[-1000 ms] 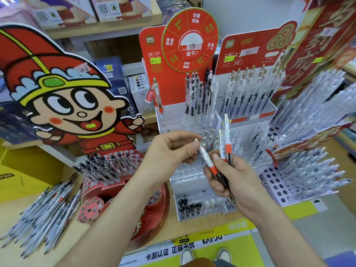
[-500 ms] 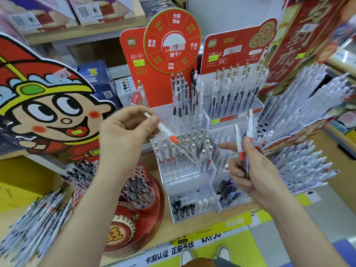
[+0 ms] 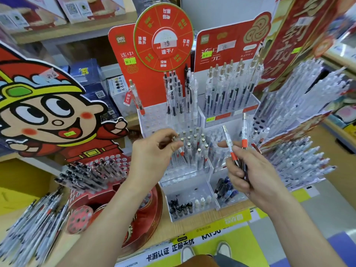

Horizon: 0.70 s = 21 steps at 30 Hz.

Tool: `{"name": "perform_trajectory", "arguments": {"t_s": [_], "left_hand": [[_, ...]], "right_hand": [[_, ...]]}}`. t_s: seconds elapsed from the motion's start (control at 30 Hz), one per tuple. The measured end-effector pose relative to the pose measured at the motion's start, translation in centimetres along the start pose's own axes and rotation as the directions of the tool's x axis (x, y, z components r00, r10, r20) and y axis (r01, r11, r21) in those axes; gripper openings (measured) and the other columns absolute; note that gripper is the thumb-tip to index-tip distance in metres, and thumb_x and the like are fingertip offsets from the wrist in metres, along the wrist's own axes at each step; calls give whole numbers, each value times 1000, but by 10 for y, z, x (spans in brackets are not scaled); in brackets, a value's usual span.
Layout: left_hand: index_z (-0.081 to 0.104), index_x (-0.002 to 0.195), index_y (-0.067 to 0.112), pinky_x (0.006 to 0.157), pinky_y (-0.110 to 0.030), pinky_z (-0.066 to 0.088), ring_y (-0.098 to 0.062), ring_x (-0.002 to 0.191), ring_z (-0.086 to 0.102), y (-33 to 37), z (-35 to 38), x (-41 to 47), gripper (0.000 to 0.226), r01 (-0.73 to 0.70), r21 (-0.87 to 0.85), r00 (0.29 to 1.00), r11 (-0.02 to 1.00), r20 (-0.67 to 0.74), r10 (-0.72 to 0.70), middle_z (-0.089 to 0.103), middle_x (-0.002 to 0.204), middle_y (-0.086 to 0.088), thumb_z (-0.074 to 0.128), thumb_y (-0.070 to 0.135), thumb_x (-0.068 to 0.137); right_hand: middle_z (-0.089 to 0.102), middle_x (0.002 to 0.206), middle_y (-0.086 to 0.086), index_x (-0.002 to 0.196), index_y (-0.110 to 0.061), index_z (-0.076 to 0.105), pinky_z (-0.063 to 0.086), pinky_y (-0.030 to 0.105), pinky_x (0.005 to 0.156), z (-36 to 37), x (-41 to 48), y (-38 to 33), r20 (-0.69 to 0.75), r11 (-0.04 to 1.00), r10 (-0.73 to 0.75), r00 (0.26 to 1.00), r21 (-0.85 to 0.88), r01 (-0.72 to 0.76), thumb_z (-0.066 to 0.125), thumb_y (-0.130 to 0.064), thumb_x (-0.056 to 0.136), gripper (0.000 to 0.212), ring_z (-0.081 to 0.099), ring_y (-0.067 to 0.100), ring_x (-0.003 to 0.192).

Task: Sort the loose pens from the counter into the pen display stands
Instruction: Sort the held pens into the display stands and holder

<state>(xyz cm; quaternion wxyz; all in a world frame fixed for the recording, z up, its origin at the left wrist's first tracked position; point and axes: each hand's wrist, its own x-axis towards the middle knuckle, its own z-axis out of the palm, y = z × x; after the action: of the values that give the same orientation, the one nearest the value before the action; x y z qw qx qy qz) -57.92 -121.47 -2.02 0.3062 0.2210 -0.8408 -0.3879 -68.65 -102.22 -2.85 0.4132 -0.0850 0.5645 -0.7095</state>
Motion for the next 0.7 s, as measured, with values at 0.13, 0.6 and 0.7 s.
{"name": "perform_trajectory", "arguments": {"t_s": [0.13, 0.6, 0.7], "left_hand": [[73, 89, 17, 78, -25, 56, 1, 75, 66, -1, 4, 1, 14, 23, -39, 1000, 999, 5, -23, 69, 77, 14, 78, 16, 76], [74, 90, 15, 68, -32, 52, -11, 77, 63, -9, 25, -7, 19, -309, 147, 934, 940, 236, 270, 70, 80, 2, 64, 31, 85], [75, 92, 14, 68, -29, 51, -14, 77, 59, -9, 26, -6, 21, -304, 232, 932, 924, 272, 238, 64, 81, 3, 63, 30, 87]], "right_hand": [[32, 58, 3, 119, -13, 60, 19, 21, 38, 0, 3, 1, -25, 998, 42, 999, 38, -41, 45, -22, 101, 25, 25, 13, 40], [52, 76, 6, 113, -26, 67, 23, 18, 39, -2, 1, 5, 44, 1000, 14, 999, 24, -15, 58, -17, 85, 30, 37, 13, 46], [51, 71, 4, 115, -33, 68, 16, 20, 43, -2, 1, 4, 57, 1000, 5, 998, 3, -6, 58, -22, 84, 34, 26, 10, 45]]}}
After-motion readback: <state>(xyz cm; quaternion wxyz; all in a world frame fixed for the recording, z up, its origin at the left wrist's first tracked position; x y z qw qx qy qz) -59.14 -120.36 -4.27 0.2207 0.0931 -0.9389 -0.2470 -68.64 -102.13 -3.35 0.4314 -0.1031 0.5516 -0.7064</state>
